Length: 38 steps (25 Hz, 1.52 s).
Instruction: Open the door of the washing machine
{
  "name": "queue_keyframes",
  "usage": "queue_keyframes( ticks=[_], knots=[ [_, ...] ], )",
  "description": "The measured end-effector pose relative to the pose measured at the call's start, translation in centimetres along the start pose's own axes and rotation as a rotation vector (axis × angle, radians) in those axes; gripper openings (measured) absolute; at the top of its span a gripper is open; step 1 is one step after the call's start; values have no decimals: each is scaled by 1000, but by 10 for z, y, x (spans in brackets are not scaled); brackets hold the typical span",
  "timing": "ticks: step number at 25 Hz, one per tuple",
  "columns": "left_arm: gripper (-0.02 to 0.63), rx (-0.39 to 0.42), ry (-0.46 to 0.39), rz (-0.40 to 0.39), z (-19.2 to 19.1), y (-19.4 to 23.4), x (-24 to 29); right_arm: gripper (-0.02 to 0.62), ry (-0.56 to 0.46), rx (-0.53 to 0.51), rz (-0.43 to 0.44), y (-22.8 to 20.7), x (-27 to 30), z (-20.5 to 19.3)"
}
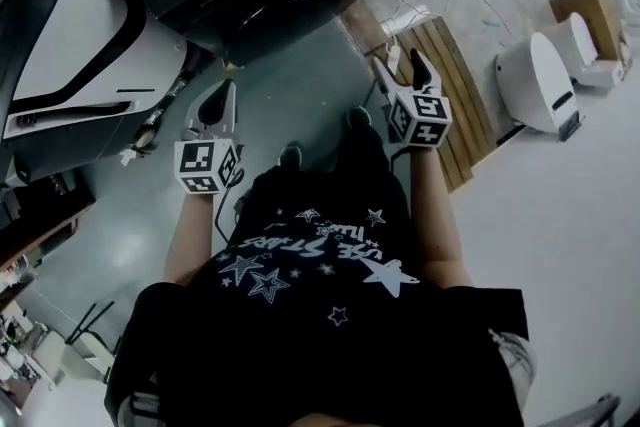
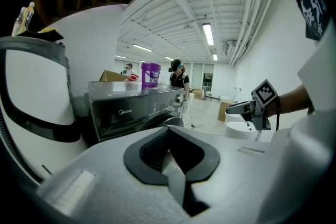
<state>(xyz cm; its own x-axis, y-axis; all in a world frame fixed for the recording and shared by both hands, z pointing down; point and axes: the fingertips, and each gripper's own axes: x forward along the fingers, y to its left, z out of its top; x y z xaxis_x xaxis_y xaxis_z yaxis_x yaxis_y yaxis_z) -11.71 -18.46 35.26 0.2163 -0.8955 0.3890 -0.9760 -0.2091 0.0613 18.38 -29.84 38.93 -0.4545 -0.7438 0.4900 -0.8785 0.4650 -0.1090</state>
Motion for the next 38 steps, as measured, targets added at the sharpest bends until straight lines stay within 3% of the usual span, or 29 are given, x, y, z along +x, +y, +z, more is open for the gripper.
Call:
queue_keyframes(
  ticks=[8, 13, 19, 30, 38],
  knots=[
    [12, -49, 51, 197, 12, -30, 39, 353, 75, -93, 203, -49, 76, 11],
    [12, -19, 69, 278, 21, -54, 66, 353, 120, -157, 303, -72, 117, 8],
    [11, -82, 90, 393, 10, -61, 81, 353, 189, -241, 409, -78, 168, -12],
    [12, -136, 117, 512, -29, -52, 105, 353, 280, -466, 520, -81, 270, -52],
    [12, -169, 101, 564, -52, -47, 121, 353, 252, -669, 569, -71, 318, -66]
  ],
)
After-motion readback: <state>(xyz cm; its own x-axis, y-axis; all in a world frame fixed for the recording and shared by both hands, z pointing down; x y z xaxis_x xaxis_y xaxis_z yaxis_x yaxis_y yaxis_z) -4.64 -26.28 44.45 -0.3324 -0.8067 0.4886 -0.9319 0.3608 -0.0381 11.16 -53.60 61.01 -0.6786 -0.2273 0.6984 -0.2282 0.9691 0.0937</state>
